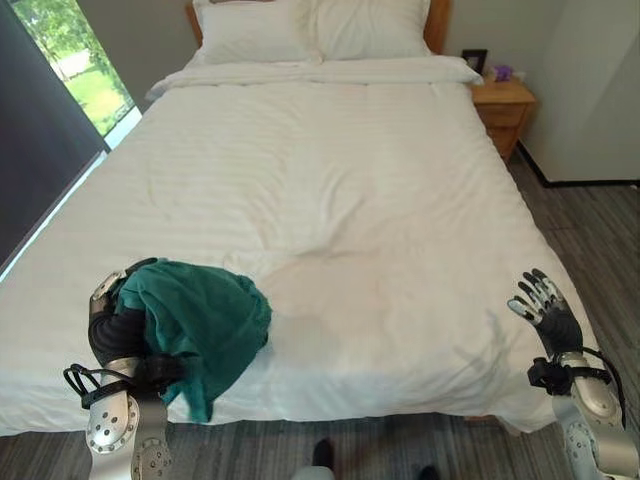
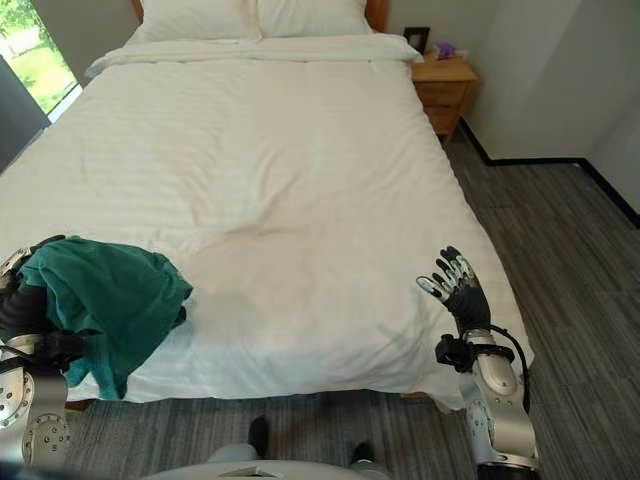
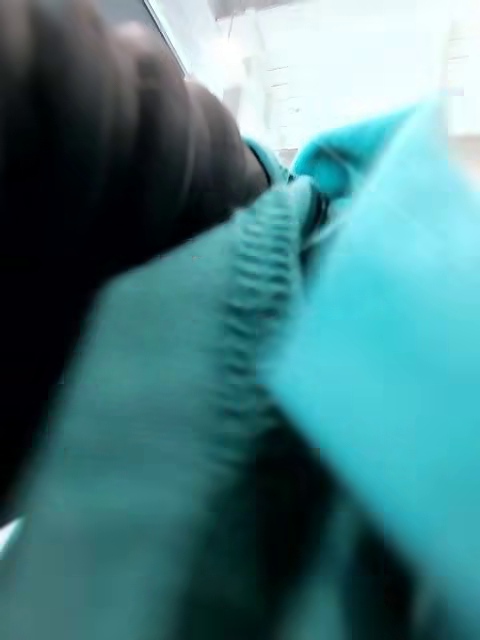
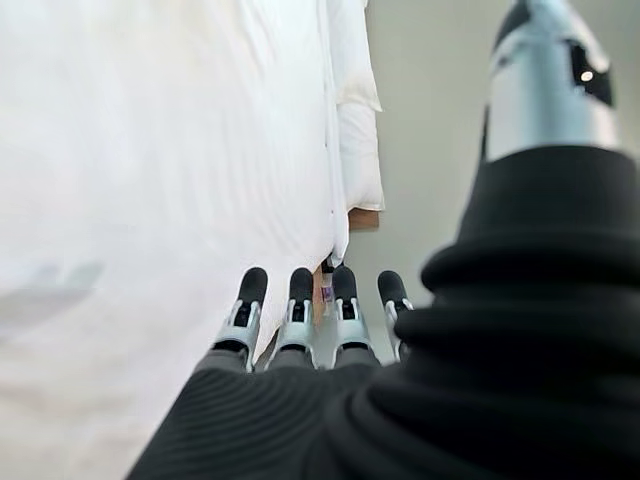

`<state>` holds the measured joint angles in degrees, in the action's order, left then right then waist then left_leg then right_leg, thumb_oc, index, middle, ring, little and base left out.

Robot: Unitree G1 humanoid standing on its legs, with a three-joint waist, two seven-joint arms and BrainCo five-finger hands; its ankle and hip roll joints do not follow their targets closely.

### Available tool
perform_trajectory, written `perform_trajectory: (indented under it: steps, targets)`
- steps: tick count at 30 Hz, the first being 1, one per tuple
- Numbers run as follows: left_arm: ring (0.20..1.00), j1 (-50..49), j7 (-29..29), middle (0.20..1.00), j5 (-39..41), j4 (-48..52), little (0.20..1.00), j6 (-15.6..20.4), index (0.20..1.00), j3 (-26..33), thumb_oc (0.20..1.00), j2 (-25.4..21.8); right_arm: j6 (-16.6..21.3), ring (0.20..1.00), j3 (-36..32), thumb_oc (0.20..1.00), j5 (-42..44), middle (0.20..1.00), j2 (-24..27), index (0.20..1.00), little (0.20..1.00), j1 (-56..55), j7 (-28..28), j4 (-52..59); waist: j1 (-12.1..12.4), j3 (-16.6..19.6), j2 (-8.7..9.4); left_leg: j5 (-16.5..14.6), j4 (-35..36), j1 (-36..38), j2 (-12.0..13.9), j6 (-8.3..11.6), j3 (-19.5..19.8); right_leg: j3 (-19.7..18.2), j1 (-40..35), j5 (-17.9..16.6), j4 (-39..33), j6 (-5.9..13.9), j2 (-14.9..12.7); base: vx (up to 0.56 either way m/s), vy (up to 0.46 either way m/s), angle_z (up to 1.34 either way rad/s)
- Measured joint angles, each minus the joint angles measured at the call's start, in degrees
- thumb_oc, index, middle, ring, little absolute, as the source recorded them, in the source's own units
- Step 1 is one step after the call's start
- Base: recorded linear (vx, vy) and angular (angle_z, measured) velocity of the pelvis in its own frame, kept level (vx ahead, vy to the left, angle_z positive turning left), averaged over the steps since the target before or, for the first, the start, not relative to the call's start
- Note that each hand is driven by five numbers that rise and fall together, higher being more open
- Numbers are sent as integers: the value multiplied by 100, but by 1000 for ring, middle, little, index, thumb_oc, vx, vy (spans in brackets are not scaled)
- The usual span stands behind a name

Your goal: Pick up bed clothes into laundry basket.

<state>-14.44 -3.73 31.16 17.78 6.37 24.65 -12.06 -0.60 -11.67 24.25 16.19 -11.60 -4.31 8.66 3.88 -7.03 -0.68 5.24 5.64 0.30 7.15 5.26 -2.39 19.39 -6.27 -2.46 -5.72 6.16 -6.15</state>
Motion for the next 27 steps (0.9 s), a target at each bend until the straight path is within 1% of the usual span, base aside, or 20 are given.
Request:
perform_trajectory:
  steps: [3,6,8,9,10,13,15,19,23,25,27]
  targets:
    - [200,-109,6,200,6,127,200,46,200,19,200,27,76,1000,-94,1000,112,1000,-54,1000,1000,-26,1,65,-19,22,55,0,0,3,-7,-1,0,-1,1,1,0,2,-7,0,0,0]
    - [200,-110,4,200,28,161,200,145,200,63,200,106,163,1000,-164,1000,225,1000,-108,1000,1000,-52,1,136,-18,25,60,0,0,1,-15,-1,1,1,1,2,-1,2,-16,0,0,0]
    - [200,-217,27,200,24,175,200,233,200,-22,200,194,200,1000,-139,1000,297,1000,-167,1000,1000,-107,-34,348,-8,25,54,1,0,-4,-20,-3,2,3,0,2,0,3,-18,0,0,0]
    - [200,-348,86,200,23,166,200,232,200,-76,200,171,227,1000,-143,1000,334,1000,-170,1000,1000,-105,-107,432,-43,23,52,1,0,1,-21,-2,1,0,2,5,0,5,-19,0,0,0]
    - [200,-349,104,200,50,50,200,232,200,-254,200,256,232,1000,-127,1000,334,1000,-171,1000,1000,-116,-114,385,-43,25,55,2,0,0,-29,-4,3,6,-1,6,0,6,-25,0,0,0]
    - [200,-333,169,200,243,-463,200,237,200,-771,200,247,238,1000,49,1000,329,1000,-144,1000,1000,-75,-93,228,-47,28,37,7,0,2,-41,-11,0,15,-11,5,0,7,-30,-9,4,1]
    - [200,-343,173,200,241,-699,200,30,200,-979,200,248,198,1000,204,1000,327,1000,-165,1000,1000,-98,-98,173,-50,19,45,8,0,3,-38,-12,0,18,-1,5,0,7,-25,0,0,0]
    - [200,-388,174,200,242,-737,200,-5,200,-1028,200,256,197,1000,185,1000,325,1000,-165,1000,1000,-162,-92,172,-67,0,66,10,0,32,-40,-15,-2,20,-10,7,-1,11,-29,-2,14,0]
    - [200,-346,148,200,240,-727,200,-6,200,-803,200,218,201,1000,-140,1000,323,1000,-162,1000,1000,-243,29,156,-109,-128,100,9,0,56,-44,-15,-18,-1,-18,6,0,15,-46,-45,73,-3]
    - [200,-285,121,200,222,-726,200,-7,200,-799,200,34,208,1000,-267,1000,317,1000,-166,1000,1000,-235,53,112,-193,-188,151,11,-19,56,-44,-15,-62,-27,9,0,15,27,-54,-49,82,-8]
    - [200,-140,117,200,192,-725,200,-7,200,-792,200,-168,210,1000,-384,1000,303,1000,-170,1000,1000,-255,96,86,-238,-274,192,4,-31,81,-52,-23,-160,-129,107,2,52,33,-72,-138,195,-32]
